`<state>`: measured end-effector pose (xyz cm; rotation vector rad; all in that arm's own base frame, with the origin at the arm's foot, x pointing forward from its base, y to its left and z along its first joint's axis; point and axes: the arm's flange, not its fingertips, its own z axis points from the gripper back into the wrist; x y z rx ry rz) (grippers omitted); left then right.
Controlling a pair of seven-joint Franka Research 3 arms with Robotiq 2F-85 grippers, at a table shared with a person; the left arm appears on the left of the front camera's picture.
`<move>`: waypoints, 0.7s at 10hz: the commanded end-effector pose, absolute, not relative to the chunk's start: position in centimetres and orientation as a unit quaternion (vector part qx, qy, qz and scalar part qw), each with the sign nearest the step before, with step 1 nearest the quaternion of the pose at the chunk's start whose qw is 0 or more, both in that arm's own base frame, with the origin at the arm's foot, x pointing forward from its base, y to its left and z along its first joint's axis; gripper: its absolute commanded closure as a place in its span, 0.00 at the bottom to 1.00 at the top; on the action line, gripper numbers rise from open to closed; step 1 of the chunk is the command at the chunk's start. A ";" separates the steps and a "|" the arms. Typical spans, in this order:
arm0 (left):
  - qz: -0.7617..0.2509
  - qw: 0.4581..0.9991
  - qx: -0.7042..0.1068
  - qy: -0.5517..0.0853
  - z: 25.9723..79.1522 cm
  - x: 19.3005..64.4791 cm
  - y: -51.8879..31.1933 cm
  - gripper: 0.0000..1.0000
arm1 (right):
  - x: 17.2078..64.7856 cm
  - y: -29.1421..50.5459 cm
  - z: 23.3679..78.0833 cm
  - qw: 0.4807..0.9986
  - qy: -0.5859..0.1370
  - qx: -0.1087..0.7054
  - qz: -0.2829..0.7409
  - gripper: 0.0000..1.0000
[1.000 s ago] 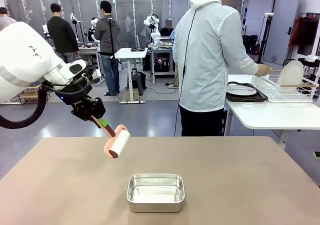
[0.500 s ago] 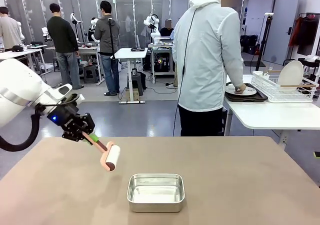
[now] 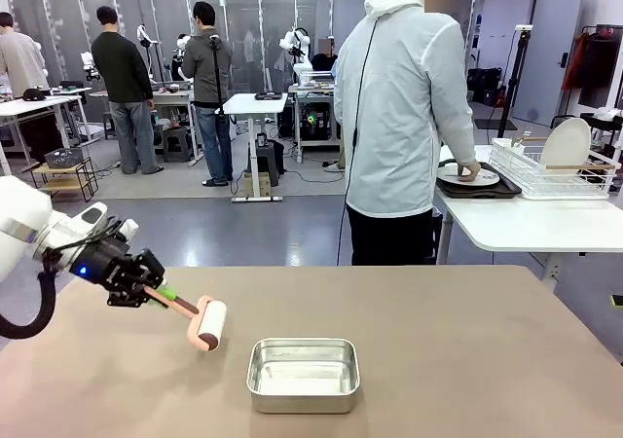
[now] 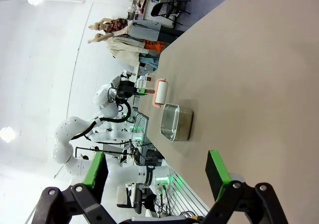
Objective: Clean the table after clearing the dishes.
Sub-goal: When the right (or left) Handle tray is removed, use the right hand (or left hand) to clean the right (or left) side of the table with the Lint Roller.
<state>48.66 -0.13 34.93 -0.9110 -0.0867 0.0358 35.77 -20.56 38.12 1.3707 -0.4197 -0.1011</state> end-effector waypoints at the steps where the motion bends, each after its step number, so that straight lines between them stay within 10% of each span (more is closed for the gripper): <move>1: -0.017 0.886 -0.461 -0.041 33.1 49.4 1.7 0.79 | 35.4 -20.5 38.2 0.754 -0.195 0.627 -0.036 0.00; 7: 0.042 0.917 -0.397 -0.026 28.4 51.2 9.9 0.79 | 35.4 -20.5 38.2 0.754 -0.195 0.627 -0.036 0.00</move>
